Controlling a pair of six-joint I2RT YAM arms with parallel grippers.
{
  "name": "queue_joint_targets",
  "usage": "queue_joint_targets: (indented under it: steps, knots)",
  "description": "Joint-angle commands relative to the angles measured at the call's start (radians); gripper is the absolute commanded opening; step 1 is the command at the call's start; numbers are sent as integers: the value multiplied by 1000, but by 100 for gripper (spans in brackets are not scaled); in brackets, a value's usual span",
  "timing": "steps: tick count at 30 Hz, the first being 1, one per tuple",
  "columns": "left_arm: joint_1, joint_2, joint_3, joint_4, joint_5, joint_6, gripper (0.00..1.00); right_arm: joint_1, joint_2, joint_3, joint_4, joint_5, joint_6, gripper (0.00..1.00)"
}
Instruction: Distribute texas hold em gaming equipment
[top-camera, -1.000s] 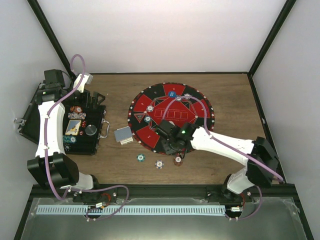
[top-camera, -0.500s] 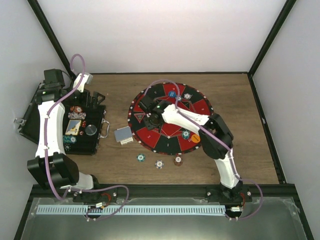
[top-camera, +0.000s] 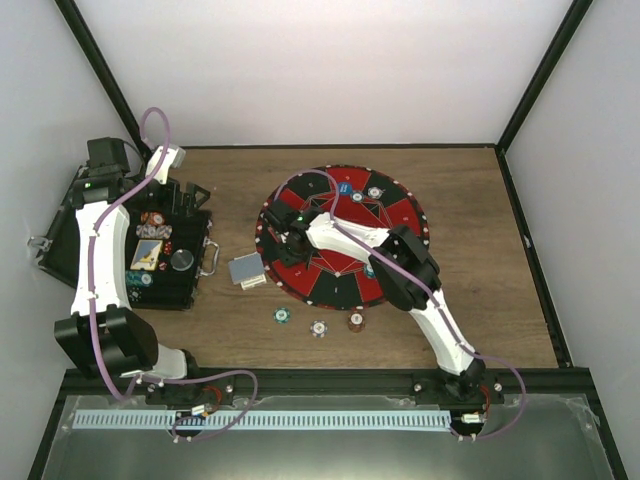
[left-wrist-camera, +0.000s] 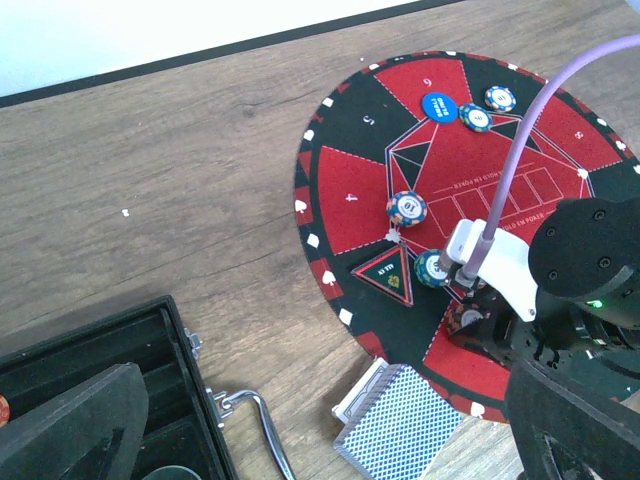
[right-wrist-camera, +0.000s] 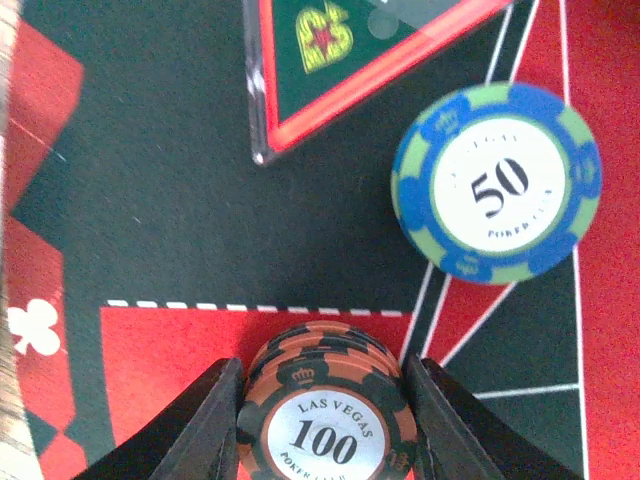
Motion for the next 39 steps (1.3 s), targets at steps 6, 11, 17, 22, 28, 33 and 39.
queue_joint_targets:
  steps: [6, 11, 17, 22, 28, 33, 39]
  knots:
    - [7, -7, 24, 4, 23, 13, 100, -5, 27, 63, 35, -4, -11, 26]
    - [6, -7, 24, 5, 21, 12, 100, -5, 38, 71, 25, -5, -13, 30]
    - [7, -9, 24, 4, 22, 14, 100, -5, 13, 86, -3, 12, -15, 58]
    - [6, -13, 25, 4, 21, 16, 100, -5, -57, 77, -33, 37, -11, 66]
    - [7, -14, 25, 0, 24, 16, 100, 5, -227, -67, -38, 55, 19, 69]
    - [7, -16, 28, -2, 19, 20, 100, 13, -467, -356, -15, 52, 56, 78]
    - [7, -6, 24, -8, 17, 26, 100, 17, -740, -648, -35, 27, 137, 83]
